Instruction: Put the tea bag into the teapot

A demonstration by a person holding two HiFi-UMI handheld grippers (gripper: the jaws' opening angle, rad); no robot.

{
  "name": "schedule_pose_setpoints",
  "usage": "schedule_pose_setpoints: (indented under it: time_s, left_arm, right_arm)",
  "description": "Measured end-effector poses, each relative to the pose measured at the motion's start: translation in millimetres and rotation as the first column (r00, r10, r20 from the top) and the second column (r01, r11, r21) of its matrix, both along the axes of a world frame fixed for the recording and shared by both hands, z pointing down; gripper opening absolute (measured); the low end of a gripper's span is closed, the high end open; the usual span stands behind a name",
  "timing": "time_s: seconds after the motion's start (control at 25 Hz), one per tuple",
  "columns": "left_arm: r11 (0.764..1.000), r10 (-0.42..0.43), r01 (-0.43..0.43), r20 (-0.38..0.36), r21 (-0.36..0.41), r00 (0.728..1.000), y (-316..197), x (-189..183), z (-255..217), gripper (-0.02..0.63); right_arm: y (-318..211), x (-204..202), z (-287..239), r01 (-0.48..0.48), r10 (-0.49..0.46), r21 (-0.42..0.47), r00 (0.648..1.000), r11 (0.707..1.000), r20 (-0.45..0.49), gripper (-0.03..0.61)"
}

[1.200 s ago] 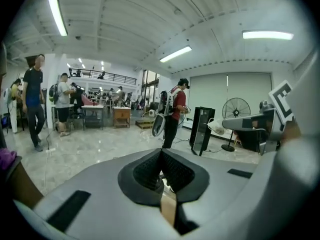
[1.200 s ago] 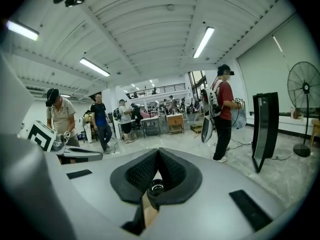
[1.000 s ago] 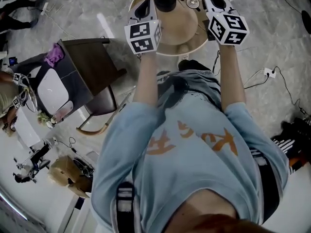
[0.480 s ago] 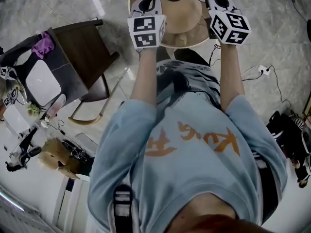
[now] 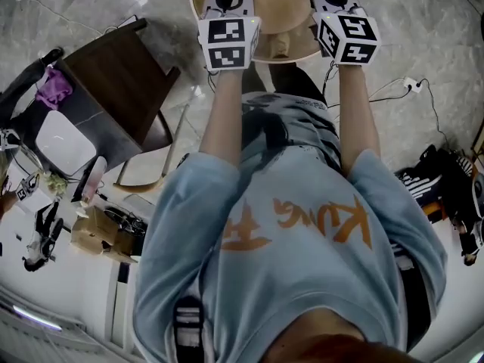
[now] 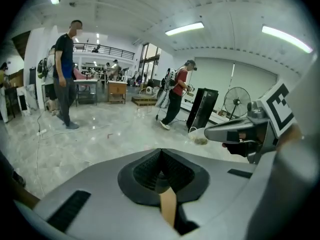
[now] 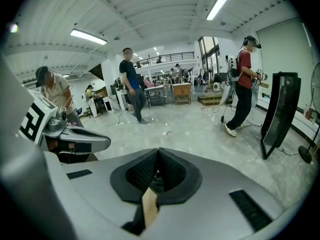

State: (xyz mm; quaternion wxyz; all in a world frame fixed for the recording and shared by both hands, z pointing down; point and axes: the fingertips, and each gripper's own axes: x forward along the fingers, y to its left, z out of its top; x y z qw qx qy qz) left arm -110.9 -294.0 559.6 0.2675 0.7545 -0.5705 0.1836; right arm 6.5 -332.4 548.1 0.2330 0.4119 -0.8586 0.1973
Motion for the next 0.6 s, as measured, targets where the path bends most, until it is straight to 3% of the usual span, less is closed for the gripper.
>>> schedule_pose_setpoints:
  time_s: [0.36, 0.6]
  left_arm:
    - [0.994, 0.069, -0.071, -0.028, -0.089, 0.997, -5.9, 9.6, 47.4, 0.023]
    - [0.99, 0.088, -0.091, -0.03, -0.107, 0.996, -21.2, 3.6, 61.4, 0.023]
  right_arm:
    - [-7.6, -12.3, 48.3, 0.039, -0.044, -0.062, 0.996, 0.997, -0.077, 0.012]
    - [-14.7, -22.1, 79.0, 0.077, -0.089, -0.098, 0.989, 0.992, -0.122, 0.012]
